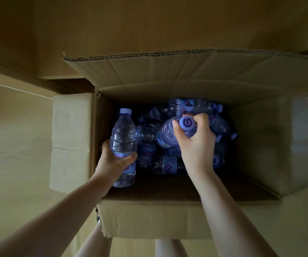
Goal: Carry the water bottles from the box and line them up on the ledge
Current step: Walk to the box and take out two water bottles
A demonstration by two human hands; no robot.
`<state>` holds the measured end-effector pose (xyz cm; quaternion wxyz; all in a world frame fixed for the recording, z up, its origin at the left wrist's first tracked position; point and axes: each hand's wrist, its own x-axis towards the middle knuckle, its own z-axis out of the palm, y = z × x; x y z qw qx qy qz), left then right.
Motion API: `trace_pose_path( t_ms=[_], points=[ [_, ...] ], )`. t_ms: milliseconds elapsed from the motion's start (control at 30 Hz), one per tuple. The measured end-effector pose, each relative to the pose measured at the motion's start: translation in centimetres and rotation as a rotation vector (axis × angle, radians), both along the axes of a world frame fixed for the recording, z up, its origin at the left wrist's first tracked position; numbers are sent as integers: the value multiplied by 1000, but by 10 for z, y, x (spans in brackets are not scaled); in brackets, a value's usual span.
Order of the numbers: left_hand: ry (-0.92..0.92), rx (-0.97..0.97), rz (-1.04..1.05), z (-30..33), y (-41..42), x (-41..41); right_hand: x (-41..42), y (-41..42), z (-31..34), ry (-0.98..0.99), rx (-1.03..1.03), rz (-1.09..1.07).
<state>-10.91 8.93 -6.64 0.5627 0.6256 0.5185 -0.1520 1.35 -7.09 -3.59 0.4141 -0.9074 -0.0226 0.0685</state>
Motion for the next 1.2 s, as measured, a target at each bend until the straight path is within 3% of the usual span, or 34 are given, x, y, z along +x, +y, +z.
trace_pose_path(
  t_ms=[100, 300, 467, 567, 667, 867, 1033, 1100, 1200],
  points=[
    [-17, -9, -14, 4, -3, 4, 10, -12, 14, 14, -136, 84],
    [-47, -22, -23, 2, -8, 5, 14, 13, -23, 381, -466, 360],
    [-27, -9, -24, -12, -9, 1, 17, 45, -67, 465, -482, 224],
    [13, 1, -24, -21, -7, -4, 9, 47, -93, 704, -382, 151],
    [41, 11, -21, -27, -3, -7, -11, 37, -110, 801, -198, 122],
    [81, 29, -7, -33, 0, -7, -70, 24, -113, 1178, 72, 21],
    [97, 17, -22, -38, -2, -5, -85, 51, -121, 1153, -70, -215],
    [95, 24, -32, -39, -1, -4, -85, 56, -124, 1169, -28, -339],
    [94, 35, -43, -39, 2, -2, -86, 54, -123, 1106, 50, -336]
  ],
)
